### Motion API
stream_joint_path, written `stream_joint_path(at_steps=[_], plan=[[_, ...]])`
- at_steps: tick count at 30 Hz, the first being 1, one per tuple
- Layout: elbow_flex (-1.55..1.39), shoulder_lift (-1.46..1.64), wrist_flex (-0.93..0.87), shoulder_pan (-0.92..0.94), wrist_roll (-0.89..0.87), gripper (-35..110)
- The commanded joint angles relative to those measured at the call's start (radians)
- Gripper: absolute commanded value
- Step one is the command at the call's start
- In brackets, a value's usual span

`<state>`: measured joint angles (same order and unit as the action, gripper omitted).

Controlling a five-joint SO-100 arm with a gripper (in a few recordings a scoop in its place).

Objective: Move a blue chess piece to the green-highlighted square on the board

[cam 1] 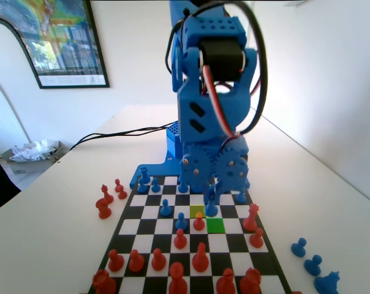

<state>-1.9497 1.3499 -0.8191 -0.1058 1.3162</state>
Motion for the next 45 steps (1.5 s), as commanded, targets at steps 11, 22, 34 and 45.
stream_joint_path(at_steps=[11, 22, 34, 45], plan=[[-0.018, 0.015, 0.071, -0.018, 0.032, 1], [-0.074, 0.058, 0.074, -0.057, 0.021, 1], [-0.071, 0.067, 0.069, -0.048, 0.026, 12], [-0.035, 0.13, 0.044, -0.035, 0.005, 17]])
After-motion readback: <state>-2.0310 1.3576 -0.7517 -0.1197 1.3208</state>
